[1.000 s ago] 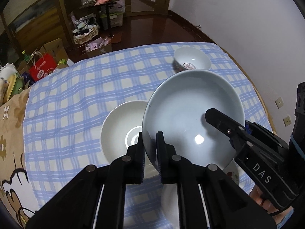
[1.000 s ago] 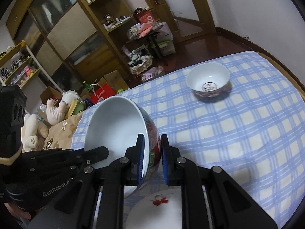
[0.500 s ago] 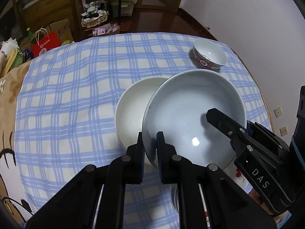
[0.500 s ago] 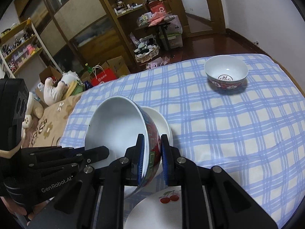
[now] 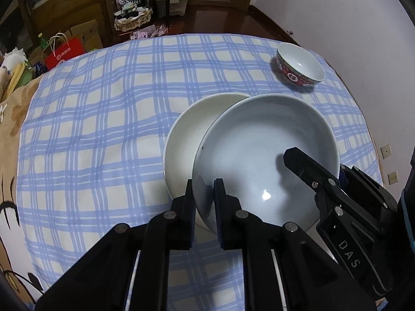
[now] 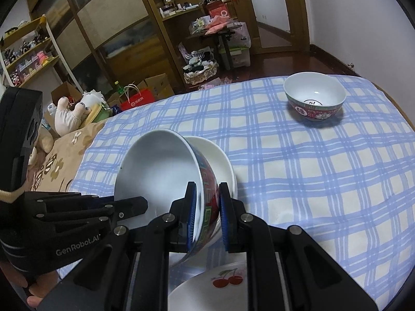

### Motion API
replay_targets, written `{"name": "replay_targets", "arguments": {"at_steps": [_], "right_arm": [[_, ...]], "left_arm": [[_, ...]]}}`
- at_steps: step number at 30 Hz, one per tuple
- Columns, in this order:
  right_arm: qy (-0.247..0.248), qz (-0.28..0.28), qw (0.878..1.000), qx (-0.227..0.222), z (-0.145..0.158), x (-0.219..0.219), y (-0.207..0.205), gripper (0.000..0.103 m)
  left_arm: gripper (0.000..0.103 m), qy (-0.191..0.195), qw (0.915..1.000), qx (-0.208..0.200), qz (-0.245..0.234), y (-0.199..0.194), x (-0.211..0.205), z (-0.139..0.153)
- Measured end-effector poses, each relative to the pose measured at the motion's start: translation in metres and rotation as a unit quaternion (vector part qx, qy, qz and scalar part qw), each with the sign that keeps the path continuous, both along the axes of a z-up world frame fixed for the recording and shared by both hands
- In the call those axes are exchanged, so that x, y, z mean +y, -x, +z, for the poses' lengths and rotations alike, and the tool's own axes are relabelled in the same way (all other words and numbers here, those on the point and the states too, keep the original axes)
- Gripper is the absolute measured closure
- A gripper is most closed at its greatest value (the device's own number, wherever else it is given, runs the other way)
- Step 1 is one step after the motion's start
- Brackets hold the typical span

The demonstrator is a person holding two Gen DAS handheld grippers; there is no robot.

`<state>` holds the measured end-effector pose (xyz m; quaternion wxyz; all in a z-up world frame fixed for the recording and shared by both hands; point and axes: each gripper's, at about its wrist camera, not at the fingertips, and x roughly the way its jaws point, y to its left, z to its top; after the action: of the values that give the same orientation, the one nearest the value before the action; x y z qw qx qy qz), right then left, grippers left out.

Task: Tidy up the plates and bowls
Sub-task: 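Carry the red-patterned bowl over the plain white bowl with both tools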

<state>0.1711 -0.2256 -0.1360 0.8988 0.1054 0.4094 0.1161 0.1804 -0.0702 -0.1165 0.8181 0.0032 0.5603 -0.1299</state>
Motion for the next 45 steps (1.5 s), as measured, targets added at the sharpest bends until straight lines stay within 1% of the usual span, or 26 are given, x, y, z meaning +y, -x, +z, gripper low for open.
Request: {"name": "replay_targets", "arguments": {"at_steps": [4, 9, 14, 20, 33, 37, 45], "right_arm": [[0.001, 0.005, 1.000, 0.004, -0.003, -0.001, -0.002, 0.085], [0.002, 0.007, 1.000, 0.012, -0.007, 0.001, -0.006, 0.085], [0.008, 0.011, 1.000, 0.012, -0.010, 0.003, -0.007, 0.085], [0.017, 0.012, 1.000, 0.011, -0.011, 0.004, -0.008, 0.085], [0.050, 0.015, 0.998, 0.024, -0.012, 0.012, -0.012, 0.084], [0.043, 0.015, 0.999, 0.027, -0.013, 0.011, -0.011, 0.084], [0.035, 0.012, 0.999, 0.039, -0.012, 0.010, -0.012, 0.083]], "left_arm": [[0.090, -0.005, 1.0000, 0.003, 0.000, -0.001, -0.001, -0.002], [0.090, 0.000, 0.9998, 0.018, 0.004, -0.006, 0.000, -0.008], [0.090, 0.000, 0.9997, 0.024, 0.007, -0.008, -0.002, -0.012], [0.090, -0.003, 0.9998, 0.021, 0.007, -0.009, -0.003, -0.012], [0.090, -0.022, 0.9997, 0.006, 0.006, -0.014, -0.005, -0.013], [0.090, -0.023, 0.9997, 0.005, 0.006, -0.014, -0.005, -0.013], [0.090, -0.036, 0.9993, -0.003, 0.003, -0.015, -0.006, -0.013]]}}
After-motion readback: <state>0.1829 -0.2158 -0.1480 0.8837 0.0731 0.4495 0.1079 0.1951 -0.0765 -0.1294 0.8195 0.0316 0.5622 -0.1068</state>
